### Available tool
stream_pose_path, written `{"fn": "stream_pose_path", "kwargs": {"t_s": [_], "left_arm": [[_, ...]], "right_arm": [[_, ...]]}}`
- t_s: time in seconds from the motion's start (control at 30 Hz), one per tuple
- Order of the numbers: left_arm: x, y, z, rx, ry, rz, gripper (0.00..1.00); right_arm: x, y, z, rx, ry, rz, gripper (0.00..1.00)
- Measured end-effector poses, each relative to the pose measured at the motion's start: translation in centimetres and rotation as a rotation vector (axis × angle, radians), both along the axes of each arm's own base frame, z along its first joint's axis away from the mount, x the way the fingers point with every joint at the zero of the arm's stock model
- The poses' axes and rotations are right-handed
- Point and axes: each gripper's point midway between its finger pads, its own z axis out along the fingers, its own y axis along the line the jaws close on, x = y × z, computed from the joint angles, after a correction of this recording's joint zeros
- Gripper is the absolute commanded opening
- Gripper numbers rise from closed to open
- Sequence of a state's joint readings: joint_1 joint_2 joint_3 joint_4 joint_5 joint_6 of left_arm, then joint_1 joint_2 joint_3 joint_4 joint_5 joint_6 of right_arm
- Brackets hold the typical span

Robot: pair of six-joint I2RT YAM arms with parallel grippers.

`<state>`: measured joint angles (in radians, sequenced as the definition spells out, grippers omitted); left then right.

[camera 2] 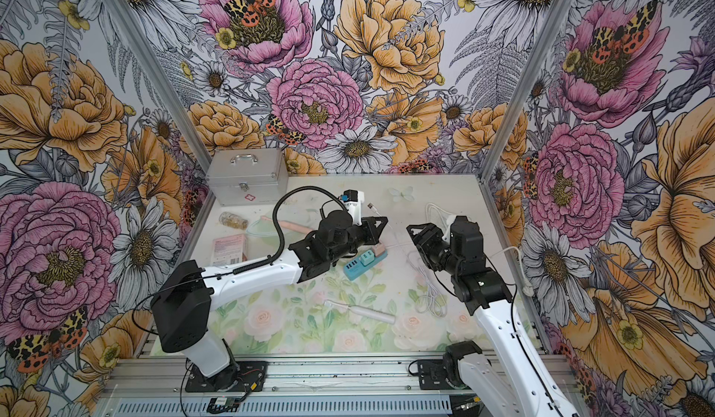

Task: Charge the electric toothbrush
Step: Pick up the charging cable from the center of the board.

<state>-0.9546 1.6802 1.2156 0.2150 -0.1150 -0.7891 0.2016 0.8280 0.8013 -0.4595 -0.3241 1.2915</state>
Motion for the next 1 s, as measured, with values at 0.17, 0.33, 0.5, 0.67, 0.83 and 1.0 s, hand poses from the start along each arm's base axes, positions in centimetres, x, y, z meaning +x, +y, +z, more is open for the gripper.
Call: {"fn": "stream_pose_path", "kwargs": {"t_s": [0.17,0.33,0.5,0.67,0.83,1.0], "left_arm": [[-0.3,-0.6,1.7,-0.037,-0.012,0.039,0.00],[-1.2,-1.5,3.2,-0.066,-0.042,0.040,0.00],[-1.2,-1.7,2.9,-0.054,-0.053,0.046,0.00],[-1.0,-2.1,2.4,-0.040,-0.068,0.049,0.00],[-1.4,-2.4,2.7,-0.030,-0.099,0.054,0.00],[-2.0,-2.8,2.9,-0.030,-0.110,0.046,0.00]], "right_arm": [[0.9,0.3,0.2,0.154,0.071,-0.088,0.76],[1.3,0.2,-0.1,0.304,0.100,-0.174,0.76],[1.8,1.2,-1.0,0.411,0.151,-0.197,0.75],[3.2,2.8,-0.1,0.505,0.137,-0.176,0.71],[4.3,3.8,-0.3,0.563,0.140,-0.177,0.60],[4.9,3.5,-0.1,0.585,0.115,-0.205,0.45]]}}
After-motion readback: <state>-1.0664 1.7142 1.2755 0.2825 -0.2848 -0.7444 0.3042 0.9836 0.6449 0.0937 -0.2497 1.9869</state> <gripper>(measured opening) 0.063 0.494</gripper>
